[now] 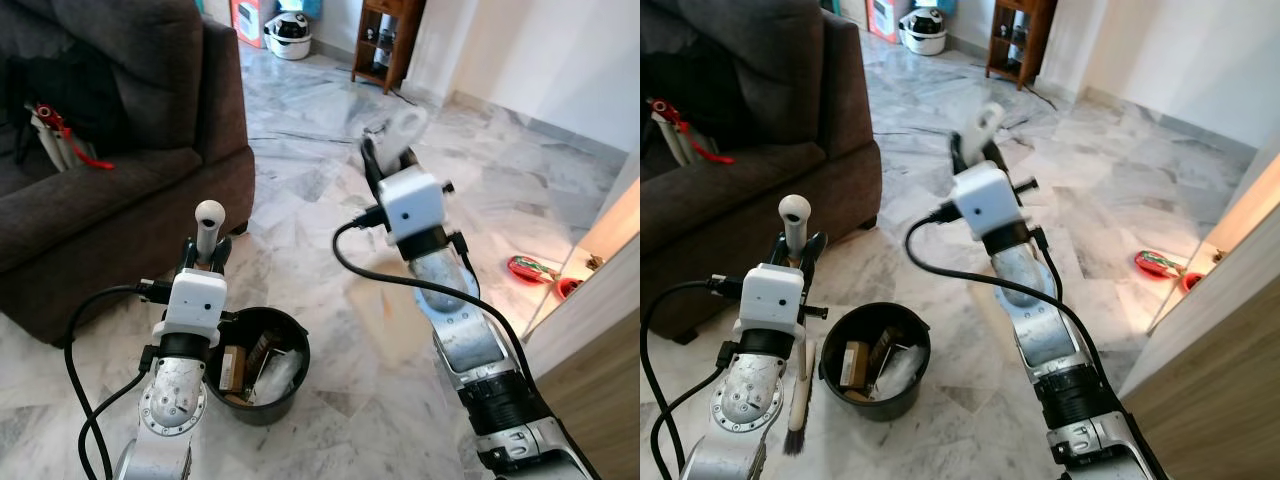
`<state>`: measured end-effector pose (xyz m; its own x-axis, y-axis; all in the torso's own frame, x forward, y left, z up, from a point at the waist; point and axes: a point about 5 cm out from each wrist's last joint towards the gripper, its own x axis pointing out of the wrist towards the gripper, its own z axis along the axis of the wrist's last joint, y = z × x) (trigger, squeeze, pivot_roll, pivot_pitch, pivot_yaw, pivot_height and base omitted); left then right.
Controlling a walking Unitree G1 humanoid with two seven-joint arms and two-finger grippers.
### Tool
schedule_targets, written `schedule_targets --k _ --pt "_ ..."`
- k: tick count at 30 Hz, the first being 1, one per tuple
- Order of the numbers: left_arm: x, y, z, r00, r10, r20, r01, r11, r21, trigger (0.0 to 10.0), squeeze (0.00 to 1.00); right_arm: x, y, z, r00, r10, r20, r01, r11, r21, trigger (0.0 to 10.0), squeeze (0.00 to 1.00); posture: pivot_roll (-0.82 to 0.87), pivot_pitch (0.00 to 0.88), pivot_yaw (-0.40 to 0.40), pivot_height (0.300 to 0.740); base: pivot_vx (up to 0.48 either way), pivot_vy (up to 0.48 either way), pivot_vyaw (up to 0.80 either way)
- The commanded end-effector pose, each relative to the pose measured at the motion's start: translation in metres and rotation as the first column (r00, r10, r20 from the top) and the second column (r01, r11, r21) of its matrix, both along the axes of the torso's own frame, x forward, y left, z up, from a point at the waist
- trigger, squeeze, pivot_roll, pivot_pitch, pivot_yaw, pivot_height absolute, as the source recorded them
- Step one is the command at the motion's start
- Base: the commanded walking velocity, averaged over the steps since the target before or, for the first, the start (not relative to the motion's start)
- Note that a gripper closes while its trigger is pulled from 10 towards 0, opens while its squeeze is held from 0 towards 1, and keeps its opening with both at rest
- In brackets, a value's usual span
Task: Sweep floor
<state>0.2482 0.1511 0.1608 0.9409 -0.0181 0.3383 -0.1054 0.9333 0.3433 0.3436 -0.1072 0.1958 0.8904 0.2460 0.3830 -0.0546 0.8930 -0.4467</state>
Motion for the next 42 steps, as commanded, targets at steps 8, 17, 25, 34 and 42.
schedule_targets --k 8,17,25,34,42 --pt "-0.001 0.0 0.004 1.0 -0.016 0.021 0.015 1.0 0.017 10.0 0.0 0.008 -0.04 -0.011 0.99 -0.136 -0.025 0.135 0.99 -0.034 10.0 0.0 0.04 0.108 -0.055 0.74 0.0 0.0 0.0" --pt "-0.004 0.001 -0.001 1.0 -0.011 -0.004 0.011 1.0 0.003 10.0 0.0 0.007 -0.056 -0.027 0.986 -0.103 -0.13 0.122 0.982 0.144 10.0 0.0 0.03 0.111 -0.056 0.74 0.0 0.0 0.0" --pt "-0.004 0.017 -0.001 0.999 0.039 -0.005 -0.04 0.998 -0.046 10.0 0.0 0.007 -0.06 -0.027 0.989 -0.095 -0.113 0.112 0.982 0.15 10.0 0.0 0.02 0.099 -0.046 0.74 0.0 0.0 0.0" --pt "-0.005 0.02 -0.002 0.999 0.048 -0.012 -0.049 0.997 -0.064 10.0 0.0 0.006 -0.057 -0.027 0.992 -0.073 -0.101 0.09 0.982 0.169 10.0 0.0 0.02 0.079 -0.042 0.74 0.0 0.0 0.0" --pt "-0.004 0.016 -0.003 1.0 0.022 -0.018 -0.023 0.998 -0.065 10.0 0.0 0.004 -0.052 -0.03 0.993 -0.052 -0.102 0.07 0.981 0.18 10.0 0.0 0.04 0.062 -0.04 0.74 0.0 0.0 0.0"
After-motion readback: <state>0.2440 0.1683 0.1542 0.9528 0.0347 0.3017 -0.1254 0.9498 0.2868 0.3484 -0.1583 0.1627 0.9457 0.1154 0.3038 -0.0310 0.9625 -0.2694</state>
